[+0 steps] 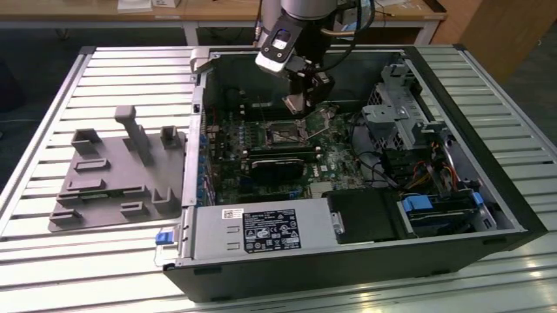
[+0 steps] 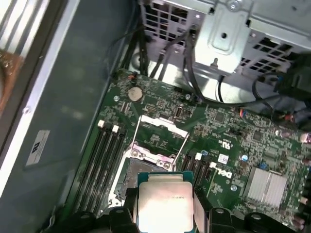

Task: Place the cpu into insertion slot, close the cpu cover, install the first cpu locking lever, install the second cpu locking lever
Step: 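Place the cpu into insertion slot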

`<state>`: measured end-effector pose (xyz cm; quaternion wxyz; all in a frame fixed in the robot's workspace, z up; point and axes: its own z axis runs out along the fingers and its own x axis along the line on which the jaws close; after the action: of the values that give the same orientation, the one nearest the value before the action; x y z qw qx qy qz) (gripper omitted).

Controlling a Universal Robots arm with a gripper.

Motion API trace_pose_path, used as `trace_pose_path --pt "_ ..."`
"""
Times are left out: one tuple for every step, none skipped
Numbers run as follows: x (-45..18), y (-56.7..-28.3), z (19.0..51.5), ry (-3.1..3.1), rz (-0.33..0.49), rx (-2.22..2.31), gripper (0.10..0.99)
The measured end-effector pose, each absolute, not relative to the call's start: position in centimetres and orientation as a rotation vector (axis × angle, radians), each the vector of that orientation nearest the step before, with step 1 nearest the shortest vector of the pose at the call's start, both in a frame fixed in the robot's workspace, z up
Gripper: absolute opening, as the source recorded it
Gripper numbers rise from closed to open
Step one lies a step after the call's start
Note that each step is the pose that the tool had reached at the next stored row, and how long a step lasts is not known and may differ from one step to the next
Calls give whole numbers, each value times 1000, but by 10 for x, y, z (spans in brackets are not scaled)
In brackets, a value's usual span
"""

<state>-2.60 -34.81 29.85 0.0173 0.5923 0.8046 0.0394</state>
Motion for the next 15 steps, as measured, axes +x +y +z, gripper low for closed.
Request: trace_pose_path --pt "-26 -348 298 2485 122 1860 537" --pt "-26 -348 297 2471 122 1877 537" --pt "-26 -348 296 2461 122 1889 537" --pt "-26 -348 295 2452 122 1899 537" --pt "-26 -348 294 2444 124 1908 537" --pt "-26 -348 293 2437 126 1912 537" --pt "-27 -348 292 2431 129 1915 537" --pt "-27 -348 291 2424 133 1918 537" --pt "-27 -348 291 2417 136 1921 537" --pt "-27 -348 290 2411 139 1924 537" --pt "-27 -348 289 2405 142 1926 537" --pt "-27 -348 288 2399 146 1929 537" --pt "-28 -348 288 2392 149 1932 537" --pt "-28 -348 287 2384 151 1938 537" --pt "-28 -348 286 2373 151 1949 537"
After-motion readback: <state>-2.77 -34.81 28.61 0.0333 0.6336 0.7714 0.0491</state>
